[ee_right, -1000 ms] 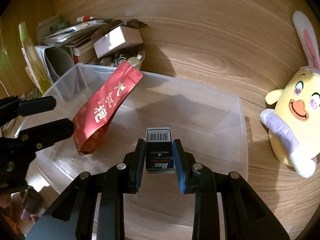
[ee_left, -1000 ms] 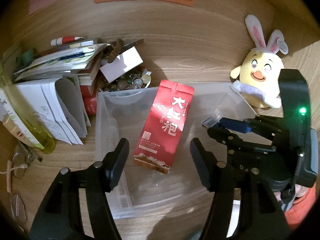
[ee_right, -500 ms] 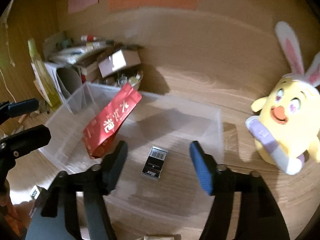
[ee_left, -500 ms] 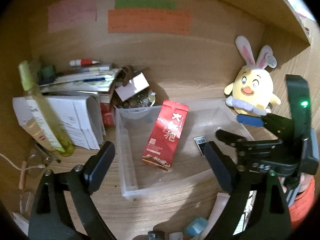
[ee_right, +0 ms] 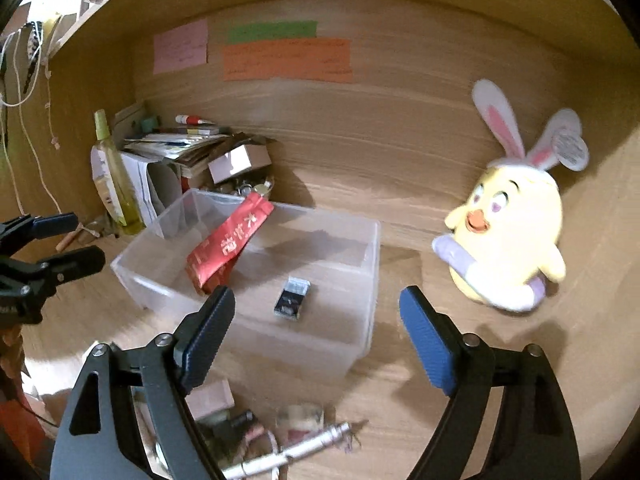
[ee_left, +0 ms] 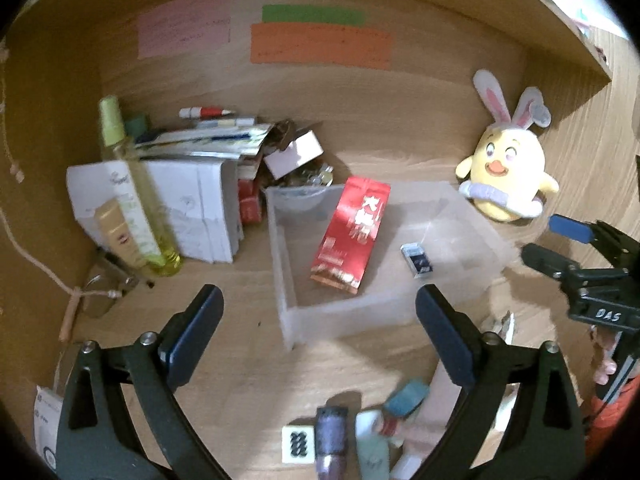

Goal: Organize objects
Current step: 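Withdraw both tools back toward the remaining items, then grasp the black dotted block with the left tool while the right tool grasps the white tape roll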

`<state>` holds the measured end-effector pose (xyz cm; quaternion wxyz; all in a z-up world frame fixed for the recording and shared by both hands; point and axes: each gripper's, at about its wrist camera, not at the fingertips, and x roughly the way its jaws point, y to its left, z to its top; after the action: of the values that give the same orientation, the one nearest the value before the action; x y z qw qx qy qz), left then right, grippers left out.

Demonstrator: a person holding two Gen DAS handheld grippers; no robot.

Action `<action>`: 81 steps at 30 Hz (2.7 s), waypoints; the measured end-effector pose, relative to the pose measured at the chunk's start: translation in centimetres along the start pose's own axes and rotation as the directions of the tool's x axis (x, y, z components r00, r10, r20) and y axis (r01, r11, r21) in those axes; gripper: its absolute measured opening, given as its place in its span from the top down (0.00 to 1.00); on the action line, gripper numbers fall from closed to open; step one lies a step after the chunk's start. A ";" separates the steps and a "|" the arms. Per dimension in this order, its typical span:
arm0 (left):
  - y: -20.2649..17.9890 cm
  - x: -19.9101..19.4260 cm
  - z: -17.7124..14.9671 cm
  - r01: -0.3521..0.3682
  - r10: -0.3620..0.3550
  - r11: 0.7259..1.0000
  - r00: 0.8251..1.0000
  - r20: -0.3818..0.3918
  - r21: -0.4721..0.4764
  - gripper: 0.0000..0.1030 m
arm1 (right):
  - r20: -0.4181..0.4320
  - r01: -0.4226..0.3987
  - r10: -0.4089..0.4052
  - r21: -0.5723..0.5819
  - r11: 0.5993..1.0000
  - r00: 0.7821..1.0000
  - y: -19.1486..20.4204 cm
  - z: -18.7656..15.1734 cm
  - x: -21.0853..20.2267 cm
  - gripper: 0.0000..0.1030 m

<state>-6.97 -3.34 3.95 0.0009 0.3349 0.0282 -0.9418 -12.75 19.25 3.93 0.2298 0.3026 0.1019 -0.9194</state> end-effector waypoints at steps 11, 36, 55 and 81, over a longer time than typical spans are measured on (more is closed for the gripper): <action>1.7 -0.4 -4.9 -0.026 0.023 0.999 0.997 -0.073 -0.034 0.05 | -0.062 -0.015 0.019 0.064 0.998 0.998 -0.3 -5.6 -2.0 0.20; 4.8 2.3 -11.7 -0.085 0.064 0.993 0.969 -0.238 -0.081 0.05 | -0.200 -0.080 0.101 0.110 0.991 0.975 1.9 -12.8 -3.0 0.20; 3.2 3.2 -11.2 -0.089 0.083 0.996 0.981 -0.177 -0.027 0.71 | -0.205 -0.123 0.133 0.060 0.991 0.970 3.9 -13.9 -2.3 0.64; 1.6 -0.4 -5.9 -0.016 0.014 0.998 1.000 -0.028 -0.054 0.77 | -0.040 -0.074 0.078 0.104 0.992 0.996 0.0 -8.8 -3.6 0.64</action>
<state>-2.89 -4.63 -0.45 0.0168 0.3479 0.0511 -0.9360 -5.73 23.41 -0.95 0.2466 0.3378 0.0481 -0.9071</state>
